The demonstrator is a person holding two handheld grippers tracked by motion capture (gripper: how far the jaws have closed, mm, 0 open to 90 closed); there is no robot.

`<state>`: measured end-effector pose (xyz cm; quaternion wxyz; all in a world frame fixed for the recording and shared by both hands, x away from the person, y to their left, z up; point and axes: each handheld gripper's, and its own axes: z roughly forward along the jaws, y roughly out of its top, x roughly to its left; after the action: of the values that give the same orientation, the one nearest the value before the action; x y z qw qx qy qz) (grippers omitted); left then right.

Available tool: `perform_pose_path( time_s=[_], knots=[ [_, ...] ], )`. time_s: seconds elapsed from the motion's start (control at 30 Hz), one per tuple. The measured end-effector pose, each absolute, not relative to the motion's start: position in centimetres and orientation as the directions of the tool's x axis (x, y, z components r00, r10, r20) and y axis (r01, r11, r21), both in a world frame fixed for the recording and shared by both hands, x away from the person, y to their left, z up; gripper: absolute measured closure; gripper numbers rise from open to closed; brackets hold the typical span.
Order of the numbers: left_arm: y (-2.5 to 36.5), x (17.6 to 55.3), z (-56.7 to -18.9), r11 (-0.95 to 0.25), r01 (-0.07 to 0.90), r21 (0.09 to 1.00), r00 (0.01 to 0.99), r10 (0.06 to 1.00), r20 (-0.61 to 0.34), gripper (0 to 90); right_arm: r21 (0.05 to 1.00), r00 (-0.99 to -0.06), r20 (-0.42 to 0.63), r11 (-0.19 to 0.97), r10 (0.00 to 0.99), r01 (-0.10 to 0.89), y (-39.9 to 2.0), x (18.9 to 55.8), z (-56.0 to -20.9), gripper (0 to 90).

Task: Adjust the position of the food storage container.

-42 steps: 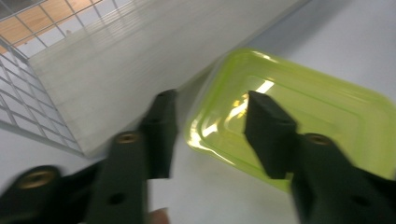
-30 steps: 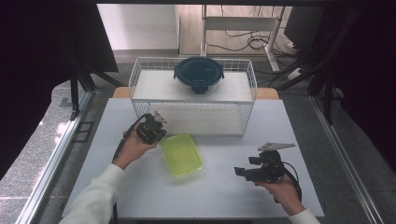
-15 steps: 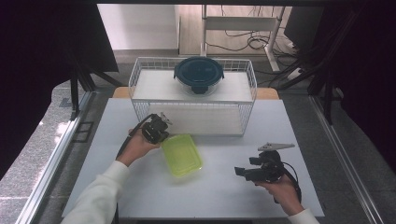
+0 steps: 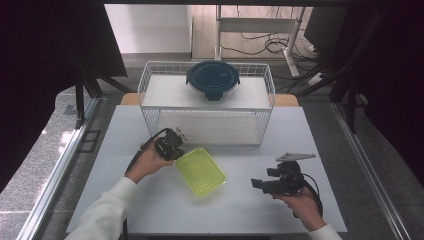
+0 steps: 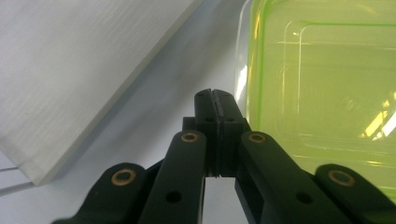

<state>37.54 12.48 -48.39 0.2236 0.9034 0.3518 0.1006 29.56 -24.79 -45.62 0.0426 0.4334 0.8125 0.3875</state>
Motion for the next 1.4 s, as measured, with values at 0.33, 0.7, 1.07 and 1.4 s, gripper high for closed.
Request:
perform_pose_path(
  time_s=[0.33,0.7,1.07,1.4],
  knots=[
    [12.0,35.6,-48.5,-0.649,0.586,0.485,0.753,0.657,-0.031,90.0,0.667,-0.622,0.263,0.327,0.737,0.669,-24.7,29.6,-45.6,18.5],
    [10.0,32.8,-48.4,-0.662,0.587,0.465,0.774,0.628,-0.083,90.0,0.667,-0.624,0.261,0.329,0.736,0.668,-24.7,29.5,-45.6,18.5],
    [9.5,32.1,-48.9,-0.641,0.608,0.47,0.758,0.644,-0.103,90.0,0.67,-0.622,0.26,0.326,0.739,0.667,-24.9,29.6,-45.5,18.5],
    [13.6,29.7,-47.5,-0.465,0.671,0.578,0.622,0.777,-0.096,43.4,0.686,-0.677,0.253,0.365,0.691,0.629,-24.2,28.8,-44.6,32.0]
  ],
)
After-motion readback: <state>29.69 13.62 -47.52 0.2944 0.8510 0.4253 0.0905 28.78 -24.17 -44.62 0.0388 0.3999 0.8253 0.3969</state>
